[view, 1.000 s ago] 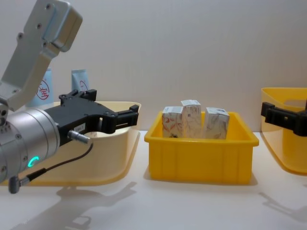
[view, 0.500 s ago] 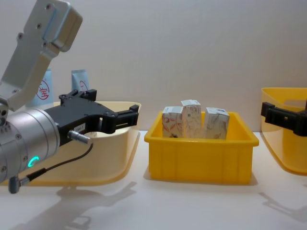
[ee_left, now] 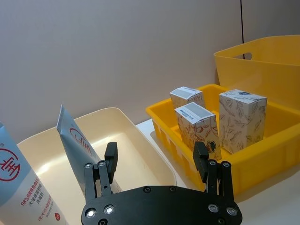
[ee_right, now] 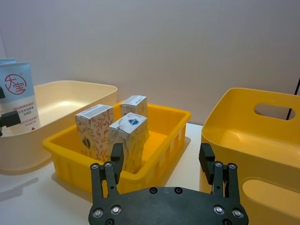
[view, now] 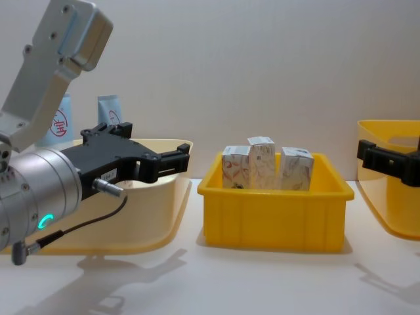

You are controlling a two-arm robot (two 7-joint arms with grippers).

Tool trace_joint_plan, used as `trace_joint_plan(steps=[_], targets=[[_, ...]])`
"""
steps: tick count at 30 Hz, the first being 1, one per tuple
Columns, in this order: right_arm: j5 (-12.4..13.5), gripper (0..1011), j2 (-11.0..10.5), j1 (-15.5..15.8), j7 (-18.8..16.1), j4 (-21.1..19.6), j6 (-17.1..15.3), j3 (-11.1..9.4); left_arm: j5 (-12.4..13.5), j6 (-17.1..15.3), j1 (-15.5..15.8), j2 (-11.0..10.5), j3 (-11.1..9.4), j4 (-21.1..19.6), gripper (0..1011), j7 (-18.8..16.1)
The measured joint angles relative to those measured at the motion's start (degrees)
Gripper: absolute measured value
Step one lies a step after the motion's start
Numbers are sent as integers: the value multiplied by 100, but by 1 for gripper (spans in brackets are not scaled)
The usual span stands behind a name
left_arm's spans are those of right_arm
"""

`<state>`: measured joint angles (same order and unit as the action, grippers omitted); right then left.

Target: Bimanual collaborative sorting of washing and personal care products

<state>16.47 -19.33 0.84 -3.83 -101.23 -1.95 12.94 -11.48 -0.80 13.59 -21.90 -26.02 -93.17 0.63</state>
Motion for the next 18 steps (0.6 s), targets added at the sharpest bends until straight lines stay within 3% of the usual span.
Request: trace_joint_plan(steps=[6, 18], targets=[[0, 1001, 0, 0, 0, 0, 0, 0, 0, 0, 0, 1, 7, 0, 1003, 7], [0, 1001, 0, 0, 0, 0, 0, 0, -217, -130, -108, -79, 219, -90, 1003, 133]])
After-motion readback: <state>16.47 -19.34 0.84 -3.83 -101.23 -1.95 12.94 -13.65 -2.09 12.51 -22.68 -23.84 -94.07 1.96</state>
